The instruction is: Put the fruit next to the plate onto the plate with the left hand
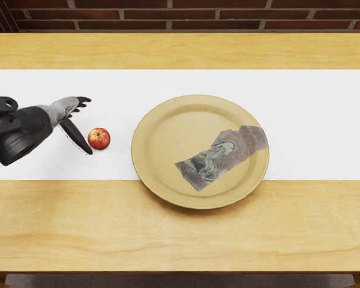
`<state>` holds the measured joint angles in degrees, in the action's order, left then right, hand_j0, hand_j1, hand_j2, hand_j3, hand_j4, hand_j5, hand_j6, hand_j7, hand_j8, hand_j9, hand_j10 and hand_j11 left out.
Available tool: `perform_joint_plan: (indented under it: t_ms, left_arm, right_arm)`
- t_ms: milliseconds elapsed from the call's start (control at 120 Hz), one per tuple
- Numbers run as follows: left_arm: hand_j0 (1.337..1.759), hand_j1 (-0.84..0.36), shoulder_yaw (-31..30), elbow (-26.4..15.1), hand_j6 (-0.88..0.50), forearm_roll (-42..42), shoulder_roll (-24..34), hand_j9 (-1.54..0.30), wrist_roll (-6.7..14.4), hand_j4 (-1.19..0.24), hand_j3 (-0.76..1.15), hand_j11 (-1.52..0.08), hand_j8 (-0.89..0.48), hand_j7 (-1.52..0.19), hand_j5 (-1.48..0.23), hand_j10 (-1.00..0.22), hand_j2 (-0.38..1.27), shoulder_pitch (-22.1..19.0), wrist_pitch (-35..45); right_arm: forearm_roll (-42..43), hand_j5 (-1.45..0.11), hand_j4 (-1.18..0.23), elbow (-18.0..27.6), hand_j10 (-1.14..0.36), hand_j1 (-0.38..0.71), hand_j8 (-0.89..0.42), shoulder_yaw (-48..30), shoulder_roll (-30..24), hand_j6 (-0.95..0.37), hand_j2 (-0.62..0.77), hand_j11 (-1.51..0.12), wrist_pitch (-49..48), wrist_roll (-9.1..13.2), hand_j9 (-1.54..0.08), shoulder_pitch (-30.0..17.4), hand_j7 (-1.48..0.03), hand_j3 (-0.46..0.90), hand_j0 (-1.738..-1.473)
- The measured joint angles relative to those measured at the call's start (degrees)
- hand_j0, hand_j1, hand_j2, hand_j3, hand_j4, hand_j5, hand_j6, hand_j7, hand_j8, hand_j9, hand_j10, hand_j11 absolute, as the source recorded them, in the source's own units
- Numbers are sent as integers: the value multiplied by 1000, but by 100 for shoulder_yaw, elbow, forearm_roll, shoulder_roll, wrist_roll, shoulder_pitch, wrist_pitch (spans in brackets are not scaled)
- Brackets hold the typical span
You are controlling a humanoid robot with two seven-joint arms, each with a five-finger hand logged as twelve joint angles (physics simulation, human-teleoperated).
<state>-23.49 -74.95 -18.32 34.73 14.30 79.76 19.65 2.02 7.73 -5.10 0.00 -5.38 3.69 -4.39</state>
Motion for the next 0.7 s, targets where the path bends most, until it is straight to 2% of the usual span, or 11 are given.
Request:
perform_joint_plan:
  t_ms: [92, 267, 350, 700]
  left_arm:
    - [1658, 229, -272, 76, -103, 110, -370, -131, 12, -102, 0, -131, -103, -131, -131, -102, 21, 120, 343]
    - [1658, 171, -535, 124, -151, 205, -572, -194, 43, -150, 0, -194, -151, -194, -194, -150, 31, 150, 670]
    - [1658, 131, -729, 135, -184, 343, -905, -237, 52, -183, 0, -237, -184, -237, -237, -183, 37, 386, 799]
    - [1658, -39, -1068, 124, -325, 545, -1170, -421, 138, -324, 0, -421, -325, -421, -421, -325, 66, 409, 965]
  right_arm:
    - [0, 0, 0, 0, 0, -349, 0, 0, 0, 0, 0, 0, 1, 0, 0, 0, 0, 0, -1658]
    - [0, 0, 0, 0, 0, -349, 0, 0, 0, 0, 0, 0, 1, 0, 0, 0, 0, 0, -1658]
    - [0, 0, 0, 0, 0, -349, 0, 0, 0, 0, 0, 0, 2, 0, 0, 0, 0, 0, -1658]
    - [0, 0, 0, 0, 0, -349, 0, 0, 0, 0, 0, 0, 1, 0, 0, 0, 0, 0, -1658]
